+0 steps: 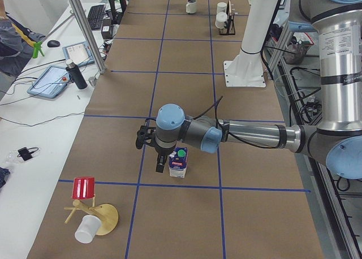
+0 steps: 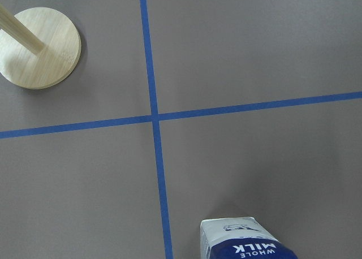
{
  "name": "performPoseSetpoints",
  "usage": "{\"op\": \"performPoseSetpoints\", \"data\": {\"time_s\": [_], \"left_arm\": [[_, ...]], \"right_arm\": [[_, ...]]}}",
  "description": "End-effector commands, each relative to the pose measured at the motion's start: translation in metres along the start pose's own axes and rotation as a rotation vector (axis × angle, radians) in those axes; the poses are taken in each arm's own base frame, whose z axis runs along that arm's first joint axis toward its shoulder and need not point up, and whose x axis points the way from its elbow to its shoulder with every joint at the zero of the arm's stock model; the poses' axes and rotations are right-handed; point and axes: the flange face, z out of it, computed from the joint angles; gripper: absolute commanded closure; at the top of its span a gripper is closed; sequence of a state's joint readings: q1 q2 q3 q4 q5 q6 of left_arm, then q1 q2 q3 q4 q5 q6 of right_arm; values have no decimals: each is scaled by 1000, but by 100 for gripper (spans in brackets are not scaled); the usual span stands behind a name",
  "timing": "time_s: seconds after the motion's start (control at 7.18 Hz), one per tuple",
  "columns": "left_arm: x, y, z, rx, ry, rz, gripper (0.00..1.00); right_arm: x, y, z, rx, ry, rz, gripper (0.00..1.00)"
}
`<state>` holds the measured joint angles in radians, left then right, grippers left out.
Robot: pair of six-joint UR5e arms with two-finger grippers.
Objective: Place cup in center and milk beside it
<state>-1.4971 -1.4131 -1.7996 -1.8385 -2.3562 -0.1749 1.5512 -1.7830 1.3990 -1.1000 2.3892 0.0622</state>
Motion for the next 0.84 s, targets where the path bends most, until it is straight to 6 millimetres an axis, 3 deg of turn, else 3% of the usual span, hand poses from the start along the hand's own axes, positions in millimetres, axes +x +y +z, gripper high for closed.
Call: {"op": "performPoseSetpoints", "data": {"time_s": [0.0, 0.14, 0.28, 0.7], "left_arm": [[0, 0, -1, 1, 0, -1, 1], [1, 0, -2, 3, 5, 1, 2], [1, 0, -1, 2, 4, -1, 1], [1, 0, -1, 1, 6, -1, 2]], "right_arm": [[-3, 1, 2, -6, -19, 1, 26], [-4, 1, 2, -7, -27, 2, 70], [-4, 2, 2, -10, -33, 1, 100], [-13, -1, -3, -1, -69, -13, 100]]}}
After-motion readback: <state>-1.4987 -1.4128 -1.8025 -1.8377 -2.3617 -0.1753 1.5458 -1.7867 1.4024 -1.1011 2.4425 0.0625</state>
